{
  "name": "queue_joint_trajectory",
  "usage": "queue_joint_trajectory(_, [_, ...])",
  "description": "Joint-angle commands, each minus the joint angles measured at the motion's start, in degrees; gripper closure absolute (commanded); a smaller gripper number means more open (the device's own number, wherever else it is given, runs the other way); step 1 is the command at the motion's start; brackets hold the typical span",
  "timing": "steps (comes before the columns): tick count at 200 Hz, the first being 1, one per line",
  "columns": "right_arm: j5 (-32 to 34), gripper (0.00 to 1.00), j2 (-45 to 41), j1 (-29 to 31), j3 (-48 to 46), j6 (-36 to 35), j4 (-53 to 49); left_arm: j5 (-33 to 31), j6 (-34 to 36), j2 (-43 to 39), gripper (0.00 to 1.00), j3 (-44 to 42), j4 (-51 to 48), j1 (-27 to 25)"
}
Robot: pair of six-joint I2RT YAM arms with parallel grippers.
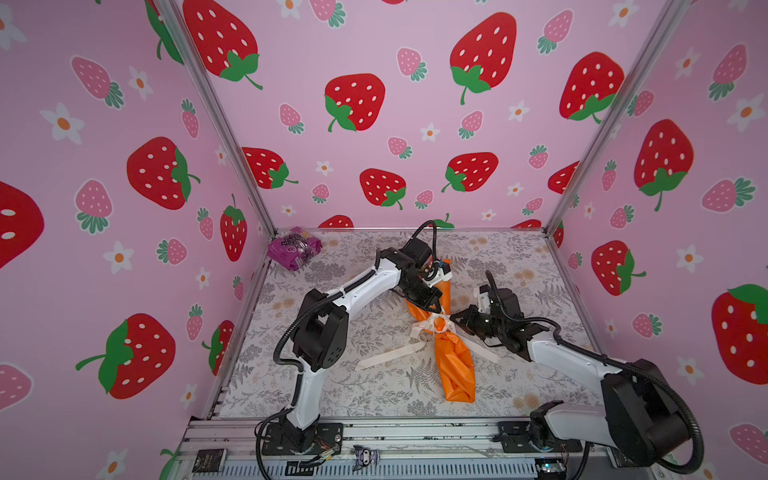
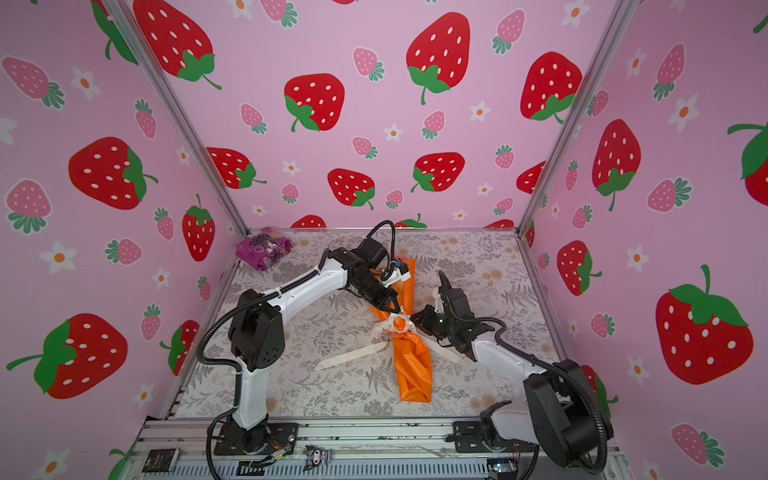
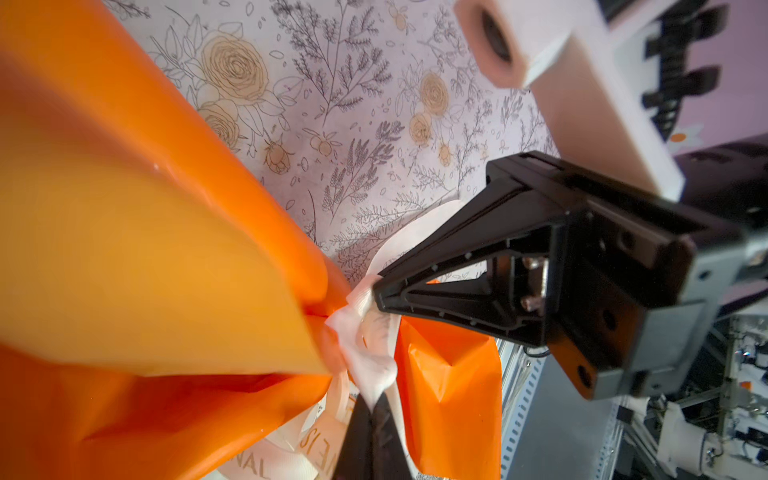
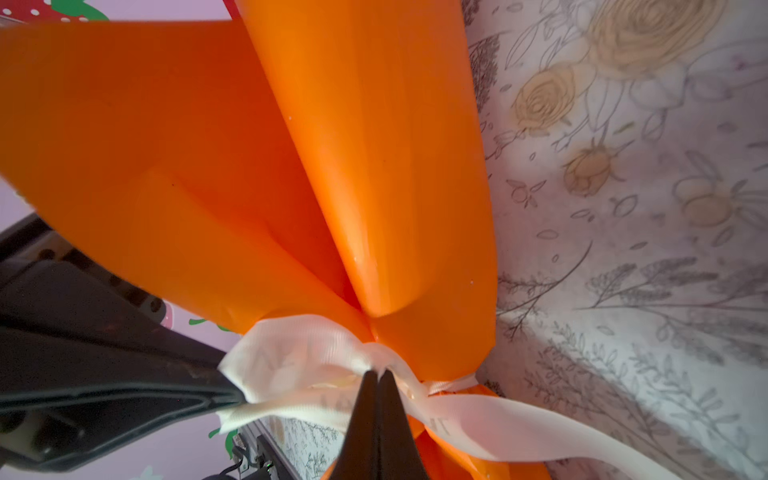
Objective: Tie the bouquet of fake flowers
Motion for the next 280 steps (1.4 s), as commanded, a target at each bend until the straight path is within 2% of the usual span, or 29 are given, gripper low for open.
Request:
queue_joint_trajectory(1, [-0.9, 1.00, 1.7, -1.5, 1.8, -4.1, -3.6, 0.4, -2.1, 3.7, 1.00, 5.3, -3.0, 0.1])
queue_joint_trajectory(19, [-0.5, 0.97, 1.7, -1.8, 3.1, -5.7, -6.3, -1.2, -2.7, 4.8, 1.00, 6.1, -3.2, 0.1])
queue_joint_trajectory(55, [3.8, 0.72, -3.7, -1.9, 5.1, -7.8, -12.4, -1.1, -4.1, 3.8, 1.00, 4.7, -0.6, 0.1])
queue_joint_trajectory(86, [5.6, 0.63, -9.6, -1.8, 3.9, -7.3, -15.1, -1.2, -4.9, 3.9, 1.00, 4.6, 0.0, 0.2])
queue_joint_trajectory(122, [5.4, 0.65, -16.3, 0.8, 1.0, -5.9, -13.4, -0.5, -5.2, 3.9, 1.00, 4.2, 0.5, 0.1])
queue_joint_trajectory(146, [5.3, 0.68, -16.3, 7.8, 0.0, -2.3, -9.0, -0.1, -5.3, 3.4, 1.00, 3.4, 0.8, 0.1])
queue_joint_trajectory(163, [10.3, 0.69, -13.1, 15.6, 1.5, -1.0, -7.0, 0.2, -5.5, 3.2, 1.00, 3.3, 1.0, 0.1])
queue_joint_trajectory(184, [21.5, 0.71, -9.5, 24.7, 2.9, 2.5, -4.3, 1.1, -5.6, 2.9, 1.00, 3.3, 1.0, 0.1])
queue_joint_trajectory(207, [30.6, 0.69, -4.3, 30.6, 5.4, 4.7, -4.6, 1.3, -5.5, 3.0, 1.00, 3.4, 0.6, 0.2])
queue_joint_trajectory(250, [43.2, 0.67, 3.8, 36.6, 10.7, 7.2, -7.8, 1.2, -5.5, 3.0, 1.00, 3.3, 0.1, 0.3])
queue_joint_trajectory(280, [44.2, 0.66, 9.4, 37.1, 14.3, 9.8, -10.5, 1.3, -5.6, 3.2, 1.00, 3.2, -0.2, 0.3])
